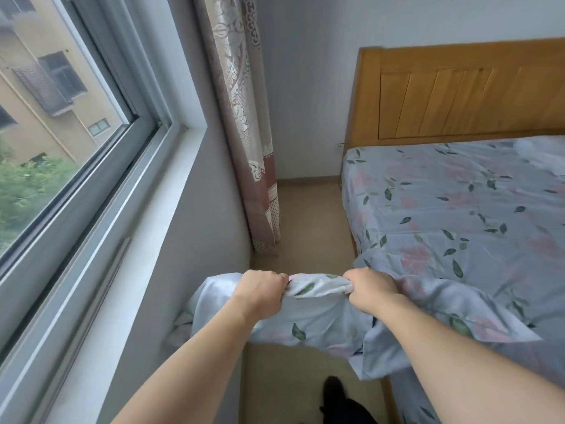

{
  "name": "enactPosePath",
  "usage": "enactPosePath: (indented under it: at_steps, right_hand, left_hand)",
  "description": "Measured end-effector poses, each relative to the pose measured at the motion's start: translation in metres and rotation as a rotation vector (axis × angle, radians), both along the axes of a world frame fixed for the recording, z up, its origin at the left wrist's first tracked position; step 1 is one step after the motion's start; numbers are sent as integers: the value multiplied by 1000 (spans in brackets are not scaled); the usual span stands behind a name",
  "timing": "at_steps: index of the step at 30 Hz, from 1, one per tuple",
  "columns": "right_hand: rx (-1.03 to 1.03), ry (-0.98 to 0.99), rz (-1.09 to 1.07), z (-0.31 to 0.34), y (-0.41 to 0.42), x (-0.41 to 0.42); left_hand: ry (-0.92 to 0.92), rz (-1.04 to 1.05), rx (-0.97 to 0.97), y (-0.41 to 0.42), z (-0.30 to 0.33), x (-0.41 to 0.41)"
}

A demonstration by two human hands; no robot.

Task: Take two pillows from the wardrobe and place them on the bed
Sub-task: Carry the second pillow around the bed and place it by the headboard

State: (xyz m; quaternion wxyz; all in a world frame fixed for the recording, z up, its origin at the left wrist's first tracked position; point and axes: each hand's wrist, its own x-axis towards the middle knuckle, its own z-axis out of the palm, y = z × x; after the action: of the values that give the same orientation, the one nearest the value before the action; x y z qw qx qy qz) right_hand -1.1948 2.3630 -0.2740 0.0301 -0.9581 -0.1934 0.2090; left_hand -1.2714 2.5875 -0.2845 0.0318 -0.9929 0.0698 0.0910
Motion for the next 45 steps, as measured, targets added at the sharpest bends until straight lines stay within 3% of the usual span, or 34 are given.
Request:
enactPosePath:
  at_steps: [11,21,30,45]
  right_hand:
    - [-41,70,-12,-28,24,169]
    - [5,-13,-56,-21,28,357]
    - [-1,-38,-122,-40,28,475]
    - [-77,-128,-271,-42,20,729]
  left_hand:
    - [70,-29,0,25,-28,174]
    - [20,-46,8,29,-10,367]
    - [108,-96,54,35,-15,507]
    - [173,-253,-77,42,-8,807]
